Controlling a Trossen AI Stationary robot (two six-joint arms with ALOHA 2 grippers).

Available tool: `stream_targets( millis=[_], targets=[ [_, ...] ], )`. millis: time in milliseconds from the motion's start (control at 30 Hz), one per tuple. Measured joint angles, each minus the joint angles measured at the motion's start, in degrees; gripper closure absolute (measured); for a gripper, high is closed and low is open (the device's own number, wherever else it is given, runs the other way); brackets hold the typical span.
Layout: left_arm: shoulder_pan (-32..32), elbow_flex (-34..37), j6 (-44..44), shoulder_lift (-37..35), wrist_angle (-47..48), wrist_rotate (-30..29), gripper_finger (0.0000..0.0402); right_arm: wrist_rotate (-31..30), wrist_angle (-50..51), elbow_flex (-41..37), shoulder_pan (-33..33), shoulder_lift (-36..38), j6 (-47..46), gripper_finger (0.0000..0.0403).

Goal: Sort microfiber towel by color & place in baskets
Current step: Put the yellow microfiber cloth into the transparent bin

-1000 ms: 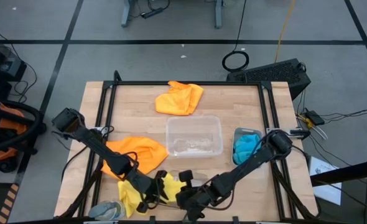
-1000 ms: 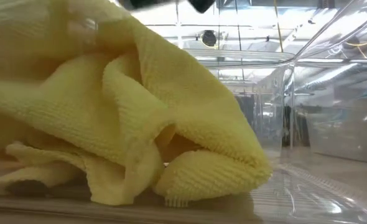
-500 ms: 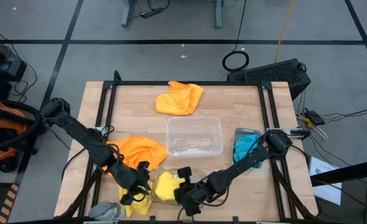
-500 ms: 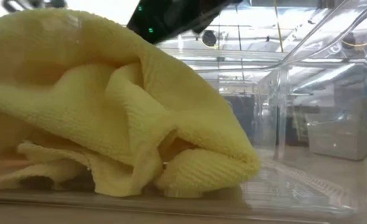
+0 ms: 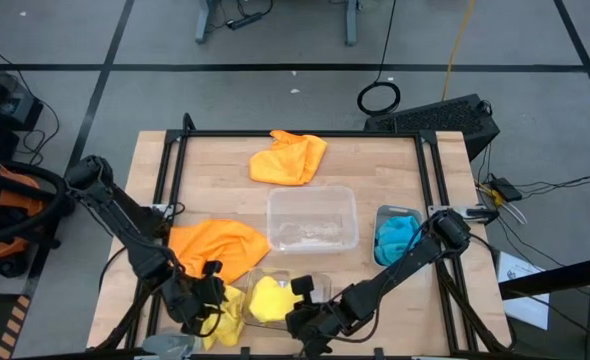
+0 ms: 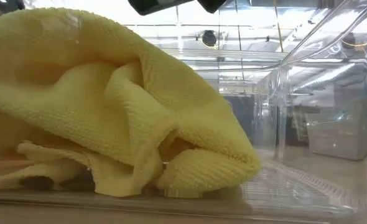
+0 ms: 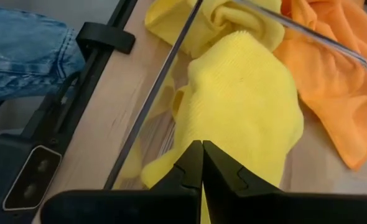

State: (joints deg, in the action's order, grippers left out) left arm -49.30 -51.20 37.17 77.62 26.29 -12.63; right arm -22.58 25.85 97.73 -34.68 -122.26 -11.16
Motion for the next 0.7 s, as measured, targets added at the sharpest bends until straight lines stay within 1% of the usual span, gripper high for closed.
stream_targets(
  millis=[200,367,433,533,633,700],
  targets=[
    [0.5,0.0,0.0,0.0,2.7,-0.8,0.0171,0.0,0.0,0.0,0.1,0.0,-0.1,0.0403],
    [0.6,0.0,1.5,0.0,5.2,-0.4,0.0122,0.1,-0.1,0.0,0.1,0.0,-0.1,0.0403],
    [0.6,0.0,1.6,0.0,5.1,-0.3,0.0111,0.1,-0.1,0.0,0.1,0.0,-0.1,0.0403],
    [0.6,0.0,1.5,1.0,5.1,-0.3,0.0105,0.2,-0.1,0.0,0.1,0.0,-0.1,0.0403],
    [0.7,0.0,1.5,3.4,5.3,0.1,0.0104,0.2,-0.4,0.0,0.1,0.0,-0.1,0.0403],
    [1.0,0.0,1.0,5.6,5.3,1.4,0.0104,0.2,-0.3,0.0,0.1,0.0,-0.1,0.0403]
  ],
)
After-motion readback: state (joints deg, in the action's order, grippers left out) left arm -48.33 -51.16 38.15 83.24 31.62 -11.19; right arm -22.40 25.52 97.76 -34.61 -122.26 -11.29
